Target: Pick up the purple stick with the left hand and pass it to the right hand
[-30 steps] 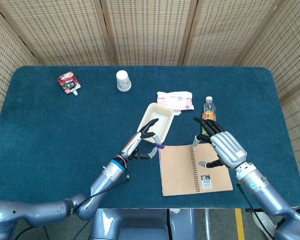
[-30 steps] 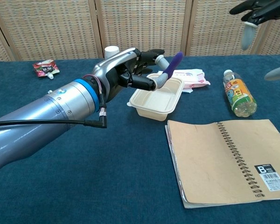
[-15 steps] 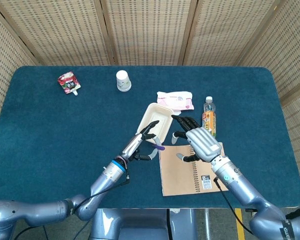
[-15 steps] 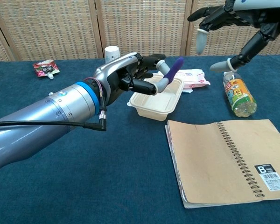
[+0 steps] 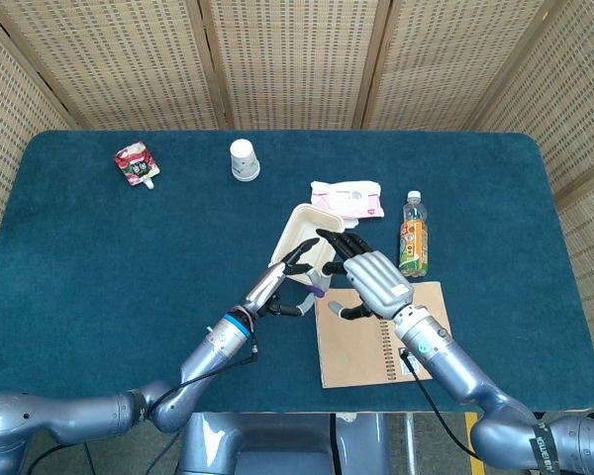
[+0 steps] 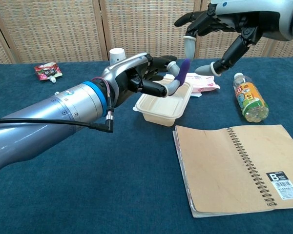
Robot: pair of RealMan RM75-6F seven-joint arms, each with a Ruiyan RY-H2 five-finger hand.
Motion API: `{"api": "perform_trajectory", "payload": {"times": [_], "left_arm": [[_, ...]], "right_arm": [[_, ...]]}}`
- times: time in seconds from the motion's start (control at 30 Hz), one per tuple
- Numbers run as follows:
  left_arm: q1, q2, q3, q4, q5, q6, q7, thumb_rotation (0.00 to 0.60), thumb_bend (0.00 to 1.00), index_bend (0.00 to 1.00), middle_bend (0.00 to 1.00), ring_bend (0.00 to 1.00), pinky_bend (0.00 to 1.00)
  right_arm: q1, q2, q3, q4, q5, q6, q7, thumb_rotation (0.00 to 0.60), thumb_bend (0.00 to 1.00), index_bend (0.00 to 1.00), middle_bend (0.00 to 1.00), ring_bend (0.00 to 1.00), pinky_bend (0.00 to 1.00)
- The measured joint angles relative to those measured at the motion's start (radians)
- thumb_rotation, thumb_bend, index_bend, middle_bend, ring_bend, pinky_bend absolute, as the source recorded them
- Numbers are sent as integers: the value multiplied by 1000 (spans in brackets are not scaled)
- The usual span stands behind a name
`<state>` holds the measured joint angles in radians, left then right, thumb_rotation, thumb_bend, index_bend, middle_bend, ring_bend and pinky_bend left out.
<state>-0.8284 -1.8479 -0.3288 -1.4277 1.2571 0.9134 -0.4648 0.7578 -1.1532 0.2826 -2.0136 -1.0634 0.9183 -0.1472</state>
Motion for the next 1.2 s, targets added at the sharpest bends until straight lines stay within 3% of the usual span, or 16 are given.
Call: {"api": "perform_trajectory", "payload": {"times": [1.2], "left_arm": [[-6,-6,0,-7,-22,-4,21,600,508,739,0,0,0]], "right_arm": [[51,-17,-22,-17,94,45,-69,600,461,529,0,0,0]]}}
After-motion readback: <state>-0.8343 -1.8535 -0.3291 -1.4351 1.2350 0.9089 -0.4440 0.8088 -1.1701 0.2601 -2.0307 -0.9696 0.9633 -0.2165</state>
